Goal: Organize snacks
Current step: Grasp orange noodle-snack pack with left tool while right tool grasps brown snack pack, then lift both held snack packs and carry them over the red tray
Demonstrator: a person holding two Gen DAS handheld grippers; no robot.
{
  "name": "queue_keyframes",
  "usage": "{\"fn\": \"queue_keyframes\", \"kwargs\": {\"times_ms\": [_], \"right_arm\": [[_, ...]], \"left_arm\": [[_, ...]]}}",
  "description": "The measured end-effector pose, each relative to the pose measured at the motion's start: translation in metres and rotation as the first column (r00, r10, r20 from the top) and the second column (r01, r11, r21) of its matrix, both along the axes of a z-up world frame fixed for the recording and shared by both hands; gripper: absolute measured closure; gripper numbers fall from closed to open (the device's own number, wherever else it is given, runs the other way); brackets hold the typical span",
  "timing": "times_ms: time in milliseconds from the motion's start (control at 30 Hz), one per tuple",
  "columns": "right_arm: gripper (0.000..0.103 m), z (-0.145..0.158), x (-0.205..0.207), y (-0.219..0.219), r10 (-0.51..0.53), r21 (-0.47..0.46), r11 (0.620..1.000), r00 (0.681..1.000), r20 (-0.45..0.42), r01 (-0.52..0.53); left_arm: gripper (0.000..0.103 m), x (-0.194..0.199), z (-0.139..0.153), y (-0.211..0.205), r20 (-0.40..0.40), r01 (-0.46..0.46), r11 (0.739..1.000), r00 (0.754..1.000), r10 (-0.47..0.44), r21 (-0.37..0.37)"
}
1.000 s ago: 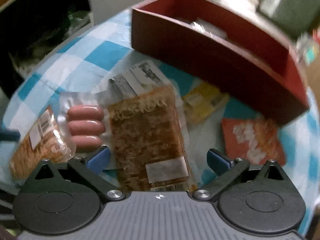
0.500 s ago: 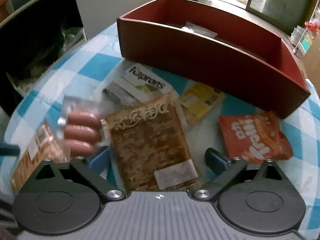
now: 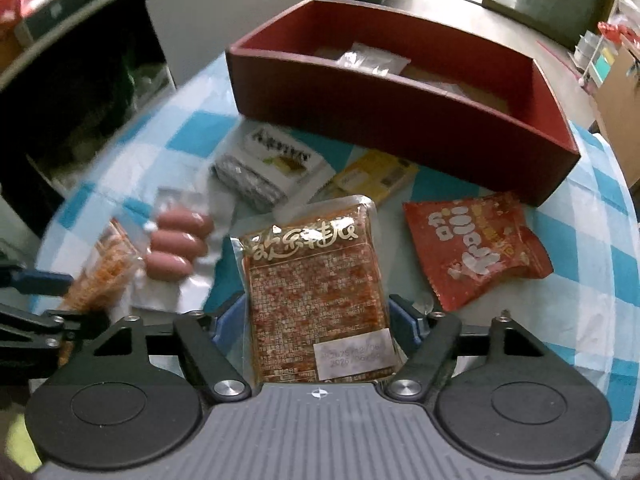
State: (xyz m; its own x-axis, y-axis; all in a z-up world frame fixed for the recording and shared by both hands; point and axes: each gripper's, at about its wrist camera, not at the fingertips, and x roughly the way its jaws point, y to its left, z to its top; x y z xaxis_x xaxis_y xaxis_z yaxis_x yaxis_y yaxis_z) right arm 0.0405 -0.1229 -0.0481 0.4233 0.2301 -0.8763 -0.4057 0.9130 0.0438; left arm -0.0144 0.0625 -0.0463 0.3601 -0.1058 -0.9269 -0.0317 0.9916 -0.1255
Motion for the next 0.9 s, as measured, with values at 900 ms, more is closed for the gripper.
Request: {"fn": "queue_keyframes", "kwargs": {"times_ms": [900], "right_arm": [[0.023, 0.049, 0.018, -0.025, -0.089, 0.178, 0.982, 0.991, 0.103, 0.069]], "left_arm": [[0.060, 0.054, 0.061, -0.030, 0.226, 0.001, 0.998, 0.974, -0.014, 0.056]]}}
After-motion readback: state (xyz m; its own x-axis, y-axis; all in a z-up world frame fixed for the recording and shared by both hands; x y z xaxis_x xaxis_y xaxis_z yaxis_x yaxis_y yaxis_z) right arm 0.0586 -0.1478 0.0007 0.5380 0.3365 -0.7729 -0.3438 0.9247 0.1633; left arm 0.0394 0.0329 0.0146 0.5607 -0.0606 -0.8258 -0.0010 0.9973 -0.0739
